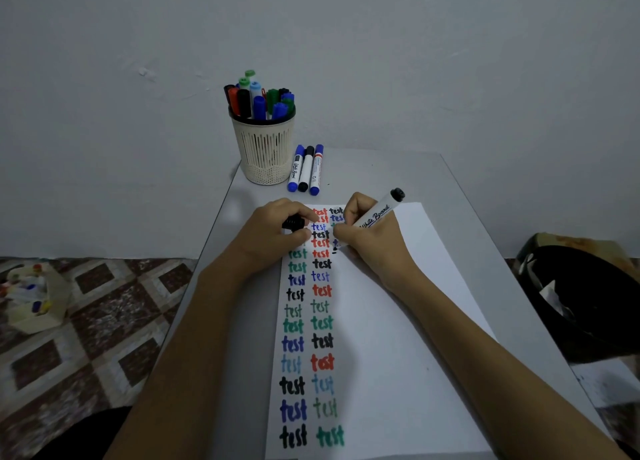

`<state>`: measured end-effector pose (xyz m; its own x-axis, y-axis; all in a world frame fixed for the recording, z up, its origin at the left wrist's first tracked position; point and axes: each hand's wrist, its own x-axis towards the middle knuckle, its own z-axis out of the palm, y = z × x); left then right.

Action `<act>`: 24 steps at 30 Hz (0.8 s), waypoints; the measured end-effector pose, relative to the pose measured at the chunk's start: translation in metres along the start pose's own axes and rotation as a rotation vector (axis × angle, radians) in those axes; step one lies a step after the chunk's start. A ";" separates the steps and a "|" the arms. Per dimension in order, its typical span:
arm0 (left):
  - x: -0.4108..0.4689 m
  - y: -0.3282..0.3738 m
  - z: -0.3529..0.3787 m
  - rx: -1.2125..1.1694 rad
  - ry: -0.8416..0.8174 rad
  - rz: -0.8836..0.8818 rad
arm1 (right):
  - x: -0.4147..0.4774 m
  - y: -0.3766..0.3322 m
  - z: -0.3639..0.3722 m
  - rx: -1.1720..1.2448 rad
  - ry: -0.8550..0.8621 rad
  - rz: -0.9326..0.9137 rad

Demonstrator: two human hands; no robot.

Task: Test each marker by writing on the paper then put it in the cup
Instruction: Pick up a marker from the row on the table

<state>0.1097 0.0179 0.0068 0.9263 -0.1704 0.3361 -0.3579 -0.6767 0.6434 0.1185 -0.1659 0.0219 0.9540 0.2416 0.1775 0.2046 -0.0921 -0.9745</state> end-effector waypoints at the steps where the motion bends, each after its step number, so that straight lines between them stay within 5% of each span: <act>1: 0.000 0.000 0.000 -0.001 -0.001 -0.001 | 0.000 0.001 0.001 -0.026 -0.001 -0.006; 24: 0.001 -0.002 -0.001 -0.004 -0.011 -0.008 | 0.001 0.004 -0.001 -0.009 0.089 -0.006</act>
<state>0.1115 0.0196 0.0061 0.9303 -0.1729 0.3236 -0.3512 -0.6750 0.6489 0.1210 -0.1671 0.0182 0.9684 0.1553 0.1953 0.2120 -0.0993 -0.9722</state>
